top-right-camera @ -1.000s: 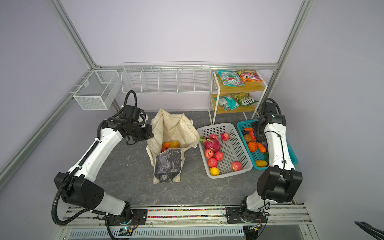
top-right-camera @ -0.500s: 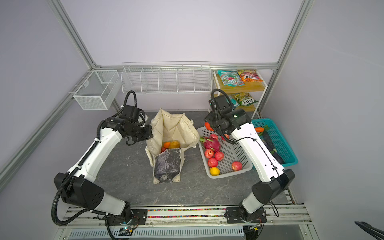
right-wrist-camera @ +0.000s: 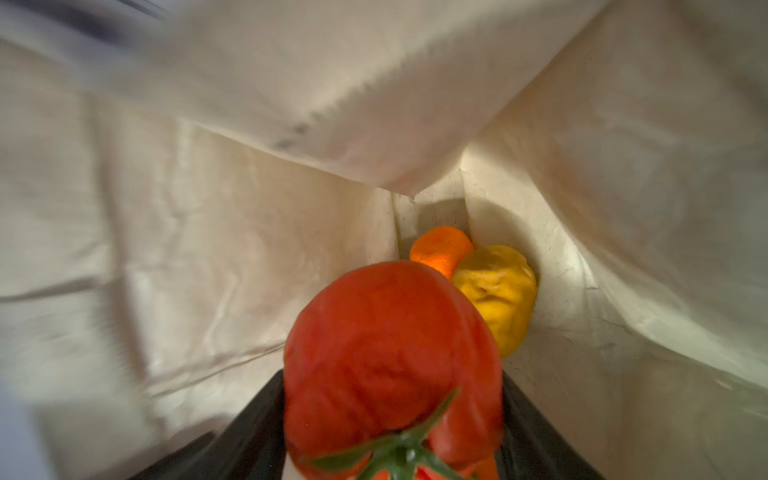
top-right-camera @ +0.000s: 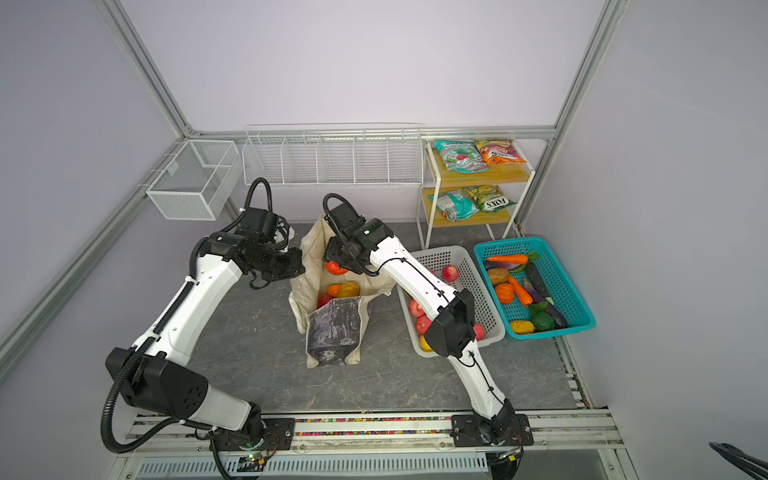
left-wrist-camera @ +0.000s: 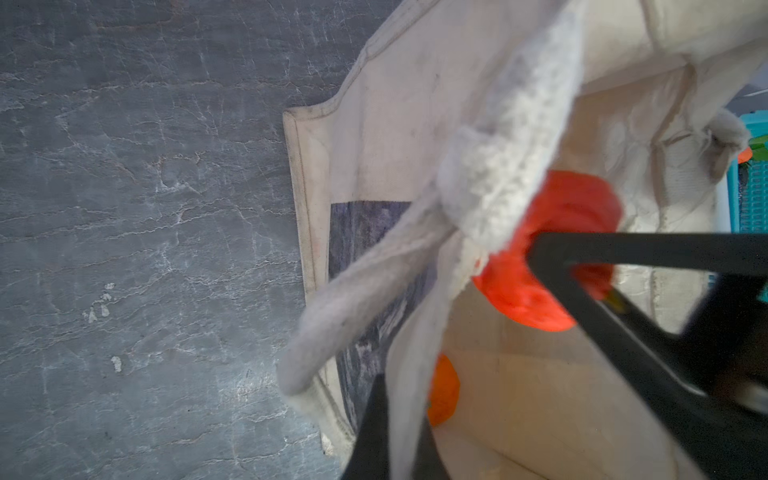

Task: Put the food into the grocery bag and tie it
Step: 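Carry the red tomato over the tote bag and lower it inside, then open the right gripper to drop the tomato and lift out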

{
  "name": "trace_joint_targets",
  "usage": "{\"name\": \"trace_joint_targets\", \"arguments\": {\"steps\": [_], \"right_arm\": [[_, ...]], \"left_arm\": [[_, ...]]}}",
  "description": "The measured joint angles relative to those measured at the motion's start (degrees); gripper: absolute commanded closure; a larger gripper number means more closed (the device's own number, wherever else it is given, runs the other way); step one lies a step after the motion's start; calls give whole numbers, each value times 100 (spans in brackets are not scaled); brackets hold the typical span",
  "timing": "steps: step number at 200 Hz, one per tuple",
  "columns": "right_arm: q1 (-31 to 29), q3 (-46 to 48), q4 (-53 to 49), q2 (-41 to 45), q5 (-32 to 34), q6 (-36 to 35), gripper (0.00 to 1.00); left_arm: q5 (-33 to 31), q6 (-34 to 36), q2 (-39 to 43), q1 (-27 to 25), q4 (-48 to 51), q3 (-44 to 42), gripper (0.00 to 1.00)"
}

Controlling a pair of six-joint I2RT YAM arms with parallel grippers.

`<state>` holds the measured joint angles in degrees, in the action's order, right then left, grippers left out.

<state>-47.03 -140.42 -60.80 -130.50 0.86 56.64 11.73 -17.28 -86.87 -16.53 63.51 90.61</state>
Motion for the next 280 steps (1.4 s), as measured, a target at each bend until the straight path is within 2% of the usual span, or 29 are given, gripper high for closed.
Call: {"name": "trace_joint_targets", "arguments": {"steps": [135,197,235,248,257,280], "right_arm": [[-240,-76,4,-1049,-1425,-111,29],[-236,-214,214,-1259,-1862,-52,26],[-236,-219,234,-1268,-1891,-55,19],[-236,-219,219,-1270,-1873,-85,14],[-236,-219,201,-1279,-1849,-83,7],[-251,-214,168,-1283,-1740,-199,2]], "left_arm": [[-87,-9,164,238,87,57,100],[-293,-201,525,472,-70,-369,100],[-334,-262,570,492,-146,-457,100],[-337,-262,570,492,-153,-461,100],[-339,-262,570,492,-153,-461,100],[-337,-258,564,498,-153,-461,100]]}}
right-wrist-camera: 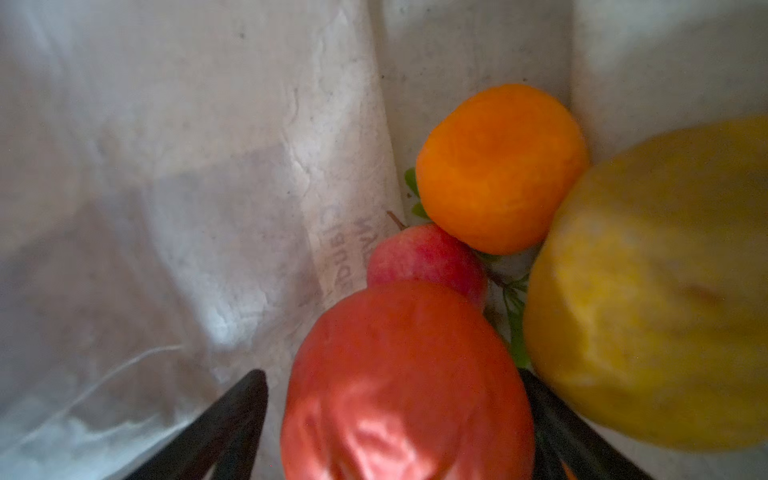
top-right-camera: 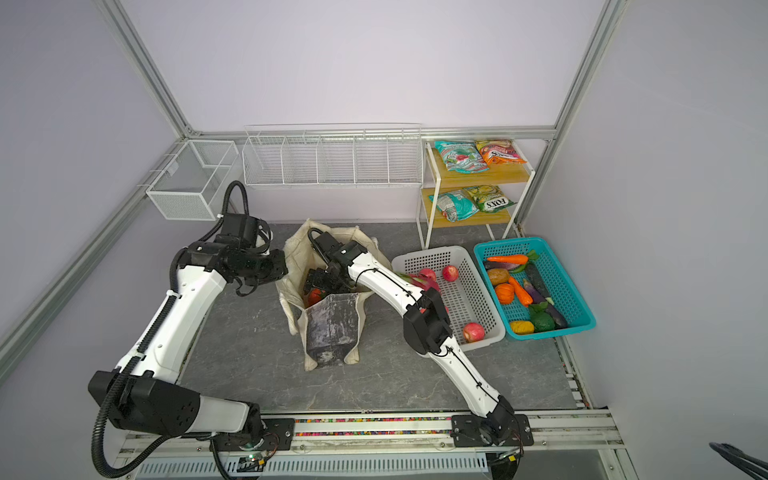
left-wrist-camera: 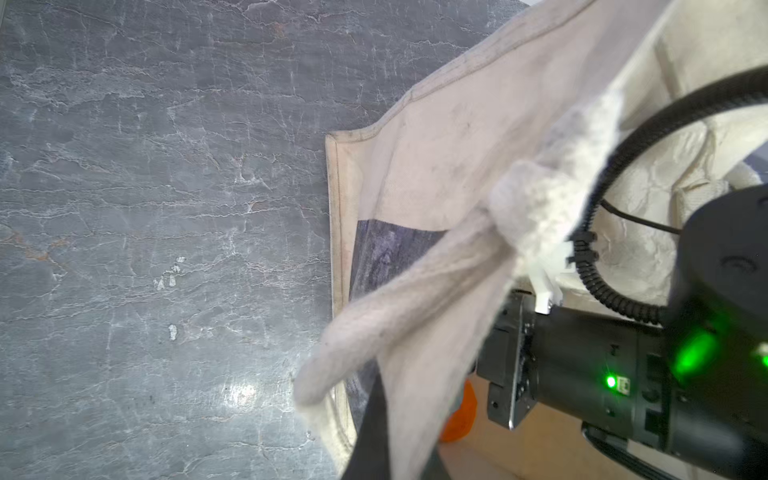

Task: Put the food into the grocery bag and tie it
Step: 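Open the right gripper to drop the tomato and lift out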

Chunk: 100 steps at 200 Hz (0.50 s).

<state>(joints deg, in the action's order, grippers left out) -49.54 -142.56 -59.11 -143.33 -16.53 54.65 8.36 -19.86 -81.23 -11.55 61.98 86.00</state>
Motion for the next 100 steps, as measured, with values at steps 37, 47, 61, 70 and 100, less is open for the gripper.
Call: {"name": "trace_joint_targets", "arguments": {"steps": [37,47,61,70,100], "right_arm": [[-15,0,0,24,212,-240,12],[-11,2,2,52,275,-284,12],[-11,7,2,142,378,-380,12],[-11,7,2,225,444,-442,13],[-11,7,4,625,658,-662,13]], "left_arm": [[2,0,-31,31,-9,0,100],[2,0,-33,31,-17,0,100],[7,0,-33,31,-31,0,100],[11,0,-33,31,-39,0,100],[31,0,-52,31,-46,0,100]]}}
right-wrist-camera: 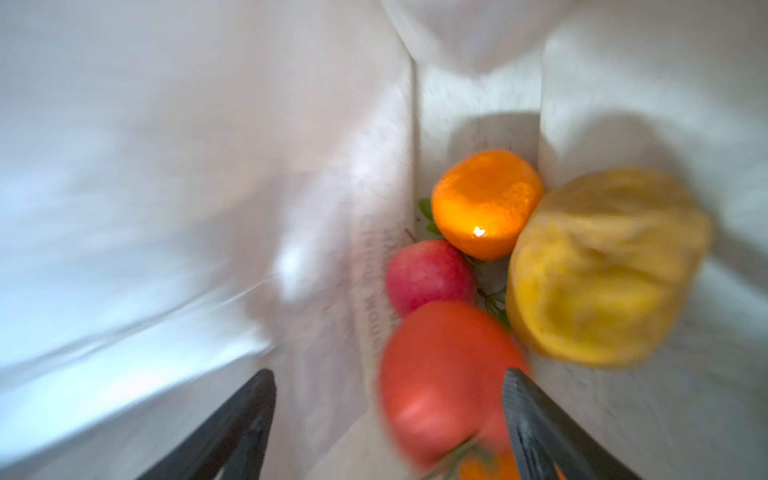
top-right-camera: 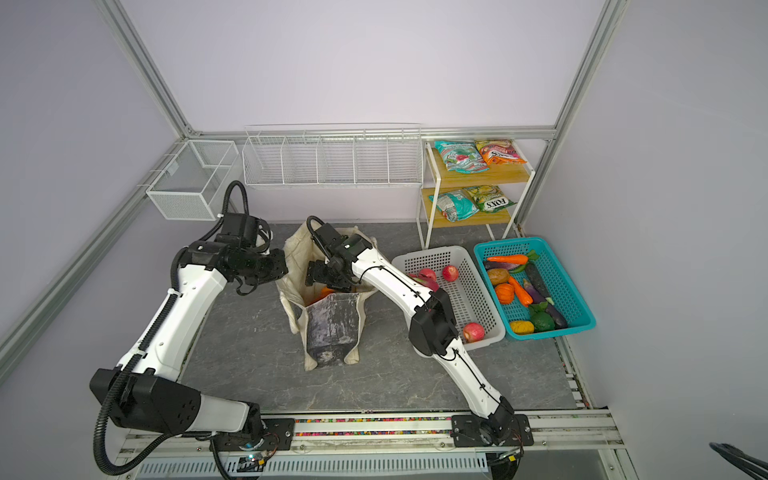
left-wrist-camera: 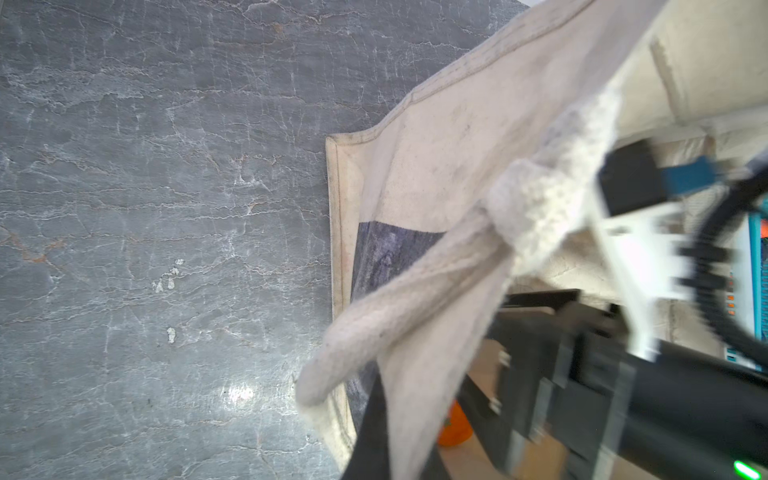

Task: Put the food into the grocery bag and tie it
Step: 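Open the right gripper to drop the tomato and lift out, then move the right gripper back over the teal vegetable basket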

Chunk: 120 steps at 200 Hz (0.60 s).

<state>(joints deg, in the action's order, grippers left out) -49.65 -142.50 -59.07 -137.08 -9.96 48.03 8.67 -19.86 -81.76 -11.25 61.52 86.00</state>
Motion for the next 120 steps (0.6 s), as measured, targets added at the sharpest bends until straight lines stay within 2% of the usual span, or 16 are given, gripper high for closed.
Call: {"name": "trace_joint_targets", "arguments": {"steps": [42,95,120], "right_arm": [[0,-114,17,634,514,-378,12],[39,-120,24,1650,1648,-1305,12],[262,-17,50,2223,2170,-1773,12]], "left_arm": [[26,0,-2,0,-7,0,100],[37,0,-2,0,-4,0,100],[37,0,-2,0,0,0,100]]}}
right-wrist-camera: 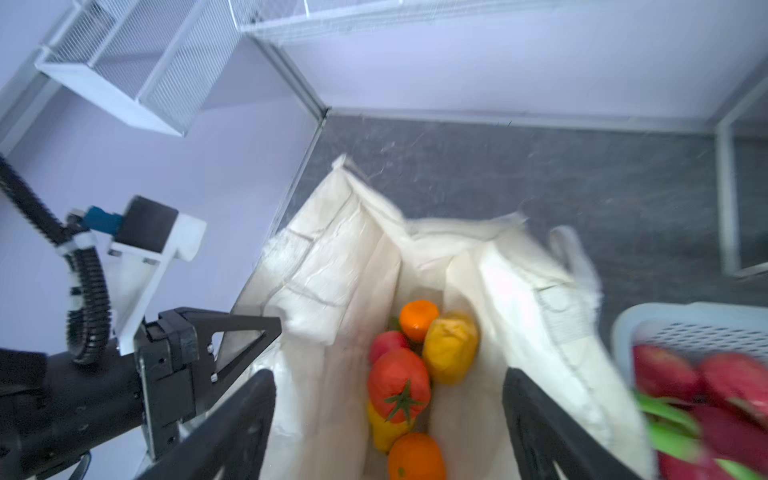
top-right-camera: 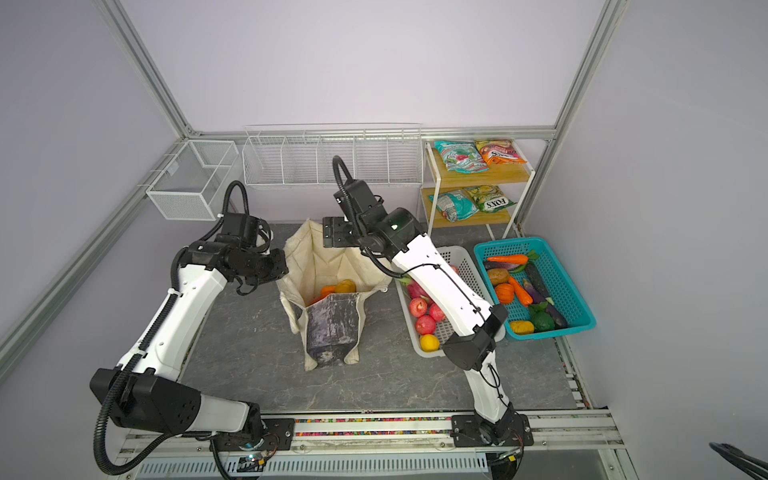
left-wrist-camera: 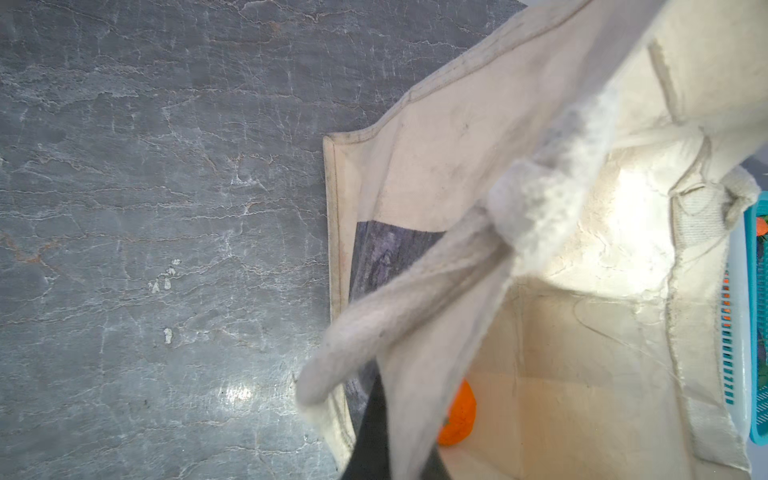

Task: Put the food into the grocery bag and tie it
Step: 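Move the right gripper back over the teal vegetable basket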

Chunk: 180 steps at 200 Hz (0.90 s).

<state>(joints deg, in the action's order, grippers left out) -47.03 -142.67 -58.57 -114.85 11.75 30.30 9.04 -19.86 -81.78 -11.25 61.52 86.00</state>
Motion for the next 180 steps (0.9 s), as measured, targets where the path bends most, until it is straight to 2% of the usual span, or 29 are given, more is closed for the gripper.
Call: {"name": "trace_joint_targets", "arguments": {"steps": [36,79,105,132,153,180], "right_arm": [[931,1091,24,1099,592,-293,12],[2966,3115,17,2376,699,-24,12],[4570,4472,103,3147,251,470,12],[6076,5606,205,3604,-586,1040,12],[6730,6192,308,3604,-1191,1309,11],[7038,6476,367,3449,-1637,1451,10]], "left_arm": [[7,0,2,0,2,0,100],[72,-2,2,0,-4,0,100],[151,-2,2,0,-20,0,100],[197,-2,2,0,-44,-4,100],[258,-2,2,0,-66,-9,100],[306,-2,2,0,-118,-37,100]]}}
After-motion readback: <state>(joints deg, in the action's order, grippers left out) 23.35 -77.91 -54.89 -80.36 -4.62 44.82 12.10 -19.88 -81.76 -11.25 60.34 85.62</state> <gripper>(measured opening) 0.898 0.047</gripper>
